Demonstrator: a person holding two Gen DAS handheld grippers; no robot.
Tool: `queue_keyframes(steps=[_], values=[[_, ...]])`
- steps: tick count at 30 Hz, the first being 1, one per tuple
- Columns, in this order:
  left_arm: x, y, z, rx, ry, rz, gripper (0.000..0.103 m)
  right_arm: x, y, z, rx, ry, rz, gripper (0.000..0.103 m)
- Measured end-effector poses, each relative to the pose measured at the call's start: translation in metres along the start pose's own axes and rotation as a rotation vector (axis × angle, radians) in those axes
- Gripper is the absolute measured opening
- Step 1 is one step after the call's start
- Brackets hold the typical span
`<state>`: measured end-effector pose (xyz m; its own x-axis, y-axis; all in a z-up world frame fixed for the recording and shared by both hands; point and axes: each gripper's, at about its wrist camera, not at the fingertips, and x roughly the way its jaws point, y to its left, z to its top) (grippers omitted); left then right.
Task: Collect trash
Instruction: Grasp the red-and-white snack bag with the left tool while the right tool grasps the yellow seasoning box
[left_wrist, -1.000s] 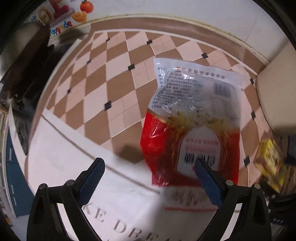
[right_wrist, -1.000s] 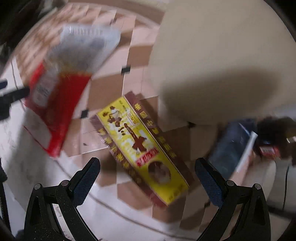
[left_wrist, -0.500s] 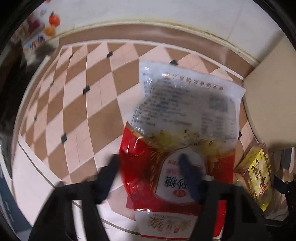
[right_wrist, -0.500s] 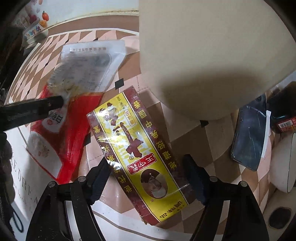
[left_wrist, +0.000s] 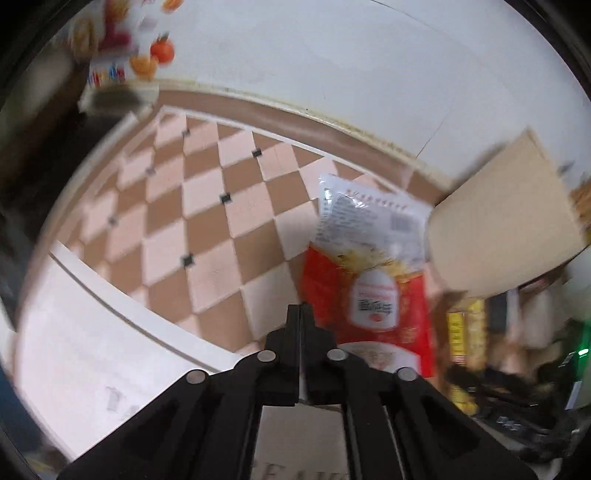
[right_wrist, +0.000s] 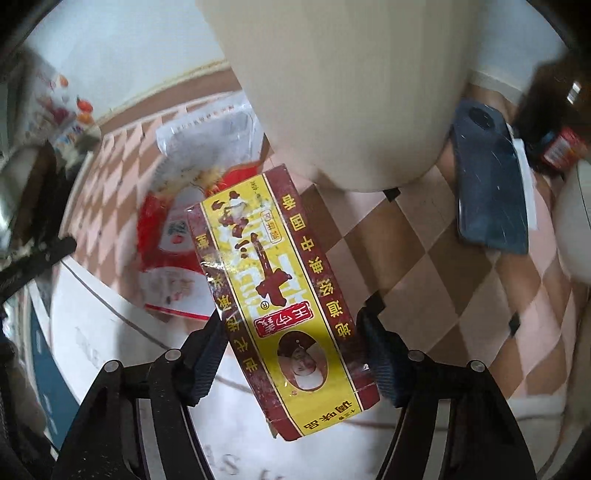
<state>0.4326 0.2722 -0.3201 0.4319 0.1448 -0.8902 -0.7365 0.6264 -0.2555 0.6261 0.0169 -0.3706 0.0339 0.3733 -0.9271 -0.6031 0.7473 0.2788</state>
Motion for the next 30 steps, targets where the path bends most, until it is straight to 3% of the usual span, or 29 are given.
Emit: queue_keyframes(steps=[1,4,6,8,10,13,15,16,17,18,19,21,26,30], values=[[0.010,0.007,0.000,-0.033,0.020,-0.012,0.004,-0.003,0.004,-0.001,0.004,-0.016,0.005,0.070],[0.048,0.014,-0.004,-0.117,0.102,-0.074,0.026,0.005,0.021,0.012,-0.045,-0.053,-0.031,0.069],[0.067,0.014,-0.003,-0.157,0.144,-0.123,0.028,0.020,0.038,0.024,-0.099,-0.039,-0.091,0.069],[0.070,0.007,0.005,-0.151,0.094,-0.163,0.054,0.034,0.042,0.031,-0.122,-0.009,-0.120,0.068],[0.073,0.000,0.010,-0.148,0.074,-0.190,0.066,0.042,0.041,0.034,-0.139,-0.006,-0.131,0.067],[0.080,-0.017,0.022,-0.119,0.052,-0.175,0.083,0.045,0.044,0.035,-0.147,-0.006,-0.124,0.067],[0.086,-0.033,0.029,-0.083,0.052,-0.147,0.085,0.044,0.041,0.034,-0.141,-0.015,-0.110,0.066],[0.091,-0.036,0.033,-0.065,0.056,-0.148,0.085,0.043,0.039,0.033,-0.141,-0.017,-0.108,0.066],[0.095,-0.040,0.035,-0.050,0.059,-0.158,0.072,0.042,0.038,0.033,-0.140,-0.019,-0.106,0.066],[0.099,-0.047,0.036,-0.044,0.068,-0.179,0.052,0.042,0.037,0.033,-0.137,-0.021,-0.103,0.066],[0.101,-0.052,0.035,-0.033,0.085,-0.147,0.027,0.040,0.035,0.033,-0.135,-0.021,-0.099,0.066],[0.101,-0.055,0.033,0.002,0.072,-0.089,0.013,0.041,0.032,0.031,-0.119,-0.022,-0.078,0.066],[0.078,-0.056,0.022,0.035,0.032,-0.079,0.004,0.036,0.025,0.027,-0.088,-0.025,-0.057,0.065],[0.036,-0.058,0.008,0.091,-0.051,-0.040,0.002,0.020,0.015,0.008,-0.016,-0.035,-0.006,0.065]])
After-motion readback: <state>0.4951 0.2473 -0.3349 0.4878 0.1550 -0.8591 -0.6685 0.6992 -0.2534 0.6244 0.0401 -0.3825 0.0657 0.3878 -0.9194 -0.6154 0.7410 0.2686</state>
